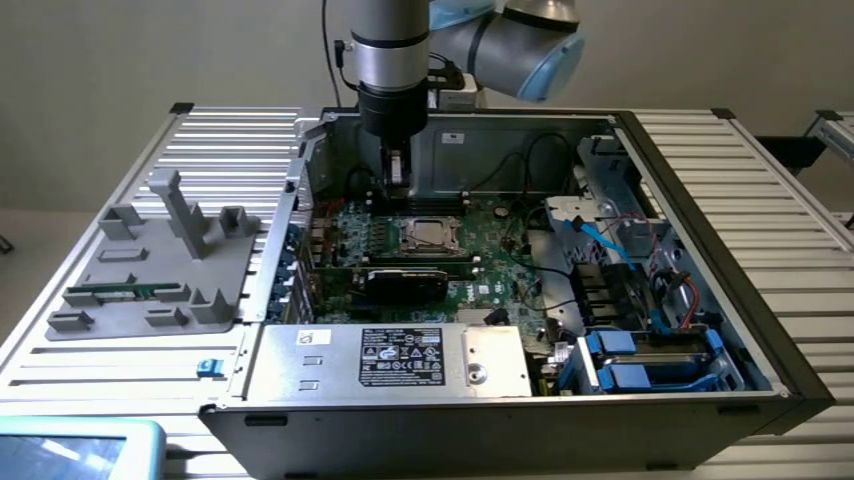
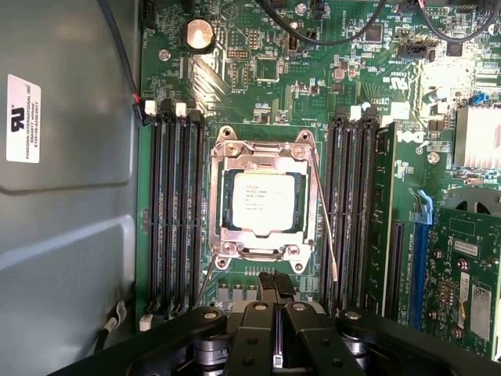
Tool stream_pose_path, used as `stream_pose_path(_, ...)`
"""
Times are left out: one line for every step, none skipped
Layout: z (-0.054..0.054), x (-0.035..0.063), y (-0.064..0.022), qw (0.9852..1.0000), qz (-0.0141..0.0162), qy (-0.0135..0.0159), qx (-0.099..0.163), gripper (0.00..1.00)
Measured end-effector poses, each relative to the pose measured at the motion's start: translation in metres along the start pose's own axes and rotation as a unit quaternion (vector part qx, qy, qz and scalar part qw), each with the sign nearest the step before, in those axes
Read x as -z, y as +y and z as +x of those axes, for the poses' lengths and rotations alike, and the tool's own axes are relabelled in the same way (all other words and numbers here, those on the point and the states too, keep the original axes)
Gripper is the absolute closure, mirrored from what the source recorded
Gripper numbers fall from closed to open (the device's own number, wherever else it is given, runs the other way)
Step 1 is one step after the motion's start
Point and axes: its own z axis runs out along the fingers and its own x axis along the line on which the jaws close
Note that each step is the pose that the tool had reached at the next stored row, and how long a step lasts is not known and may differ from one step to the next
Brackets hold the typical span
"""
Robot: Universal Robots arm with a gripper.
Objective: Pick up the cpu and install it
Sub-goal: 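Close the cpu cover, then install the first cpu locking lever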
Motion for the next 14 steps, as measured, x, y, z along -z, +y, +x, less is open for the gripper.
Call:
stream_pose_path(0.0000,0.0000,0.0000,1.0000,0.0000,0.0000,0.000,0.91)
stream_pose_path(0.0000,0.0000,0.0000,1.0000,0.0000,0.0000,0.000,0.91)
stream_pose_path(0.0000,0.0000,0.0000,1.0000,0.0000,0.0000,0.000,0.91)
stream_pose_path(0.0000,0.0000,0.0000,1.0000,0.0000,0.0000,0.000,0.91)
stream_pose_path(0.0000,0.0000,0.0000,1.0000,0.0000,0.0000,0.000,0.91)
stream_pose_path(0.0000,0.0000,0.0000,1.0000,0.0000,0.0000,0.000,0.91)
stream_pose_path(0.0000,0.0000,0.0000,1.0000,0.0000,0.0000,0.000,0.91)
stream_pose_path(0.0000,0.0000,-0.0001,1.0000,0.0002,0.0000,0.000,0.91)
stream_pose_path(0.0000,0.0000,-0.0001,1.0000,0.0002,0.0000,0.000,0.91)
stream_pose_path(0.0000,0.0000,-0.0001,1.0000,0.0003,0.0000,0.000,0.91)
stream_pose_path(0.0000,0.0000,-0.0001,1.0000,0.0003,0.0000,0.000,0.91)
stream_pose_path(0.0000,0.0000,-0.0001,1.0000,0.0003,0.0000,0.000,0.91)
stream_pose_path(0.0000,0.0000,0.0000,1.0000,0.0004,0.0001,0.000,0.91)
stream_pose_path(0.0000,-0.0001,0.0000,1.0000,0.0003,0.0003,0.003,0.91)
